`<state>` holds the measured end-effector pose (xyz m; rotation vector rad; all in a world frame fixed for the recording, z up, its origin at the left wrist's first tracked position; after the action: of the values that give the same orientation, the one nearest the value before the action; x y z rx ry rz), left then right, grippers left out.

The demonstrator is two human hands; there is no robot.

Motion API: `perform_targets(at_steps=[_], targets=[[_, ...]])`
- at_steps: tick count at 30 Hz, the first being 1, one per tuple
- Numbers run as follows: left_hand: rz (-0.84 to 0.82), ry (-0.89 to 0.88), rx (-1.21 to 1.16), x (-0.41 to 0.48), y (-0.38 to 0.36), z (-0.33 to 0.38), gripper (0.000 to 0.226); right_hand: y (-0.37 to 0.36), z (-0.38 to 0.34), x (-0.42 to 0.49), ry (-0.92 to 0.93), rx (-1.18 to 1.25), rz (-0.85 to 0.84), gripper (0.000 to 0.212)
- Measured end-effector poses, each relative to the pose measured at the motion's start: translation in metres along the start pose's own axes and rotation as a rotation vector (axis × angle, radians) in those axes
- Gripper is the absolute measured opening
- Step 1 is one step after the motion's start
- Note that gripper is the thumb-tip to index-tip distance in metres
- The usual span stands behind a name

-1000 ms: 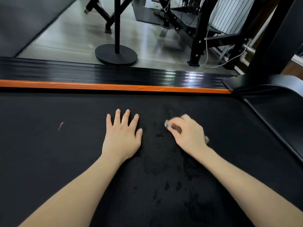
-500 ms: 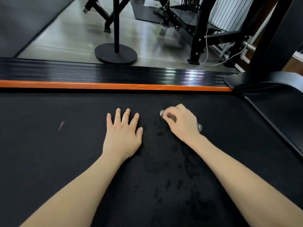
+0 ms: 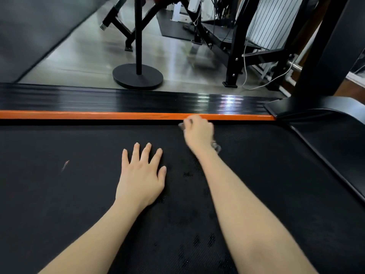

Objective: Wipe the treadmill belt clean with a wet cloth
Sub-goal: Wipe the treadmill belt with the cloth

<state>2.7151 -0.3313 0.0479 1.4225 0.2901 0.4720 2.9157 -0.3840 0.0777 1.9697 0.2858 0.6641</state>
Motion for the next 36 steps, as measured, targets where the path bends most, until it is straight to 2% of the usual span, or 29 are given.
perform_targets(at_steps=[2,6,9,11,13,15,17,19,22,23,25,27,28,31,34,36], targets=[[-0.009,-0.001,-0.008,0.000,0.001,0.000,0.083,-0.015,-0.036,-0.007,0.160,0.056,-0.049,0.028],[-0.021,-0.005,0.001,0.001,0.002,0.000,0.084,-0.017,-0.027,-0.014,0.292,0.099,-0.172,0.035],[-0.033,-0.004,0.007,0.000,0.001,-0.001,0.084,-0.004,-0.025,-0.029,0.293,0.114,-0.171,0.034],[-0.035,-0.001,0.004,0.000,0.002,-0.001,0.075,0.007,-0.026,-0.054,0.318,0.104,-0.172,0.035],[-0.035,-0.001,0.003,0.000,0.001,-0.001,0.060,0.024,-0.023,-0.086,0.324,0.098,-0.187,0.043],[-0.028,-0.006,-0.010,0.001,0.002,0.000,0.056,0.046,-0.014,-0.128,0.313,0.096,-0.184,0.050],[-0.020,-0.009,-0.015,0.000,0.003,-0.001,0.056,0.075,-0.007,-0.185,0.352,0.105,-0.176,0.048],[-0.017,-0.015,-0.006,0.000,0.002,0.000,0.056,0.101,-0.003,-0.240,0.484,0.099,-0.184,0.043],[-0.011,-0.012,-0.002,-0.001,0.002,-0.001,0.056,0.107,0.016,-0.239,0.620,0.003,-0.204,0.031],[-0.010,-0.013,-0.004,-0.001,0.002,-0.001,0.055,0.104,0.023,-0.215,0.584,-0.055,-0.163,0.029],[-0.012,-0.015,-0.004,-0.001,0.002,-0.001,0.055,0.099,0.047,-0.154,0.334,-0.156,-0.037,0.027],[-0.010,-0.013,-0.002,0.000,0.001,-0.002,0.054,0.090,0.067,-0.125,0.083,-0.193,-0.024,0.026],[-0.013,-0.014,-0.003,0.001,0.001,-0.001,0.054,0.088,0.063,-0.132,0.053,-0.179,-0.018,0.026],[-0.021,-0.013,-0.009,0.001,0.001,-0.002,0.054,0.100,0.022,-0.215,0.208,-0.041,-0.050,0.024],[-0.022,-0.024,-0.009,0.000,0.001,-0.001,0.054,0.126,-0.003,-0.320,0.418,0.110,-0.258,0.021],[-0.021,-0.028,-0.007,0.001,0.001,-0.002,0.054,0.143,0.007,-0.346,0.510,0.099,-0.303,0.020]])
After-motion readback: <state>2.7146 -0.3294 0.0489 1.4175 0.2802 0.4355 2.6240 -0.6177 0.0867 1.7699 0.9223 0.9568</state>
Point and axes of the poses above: each hand's wrist, its own x-axis towards the middle knuckle, its own y-axis out of the back of the hand, z = x × y, the point moved 9 cm from there along x, towards the middle knuckle, and after that the axes turned 1 degree about -z, right-handed, at the moved point
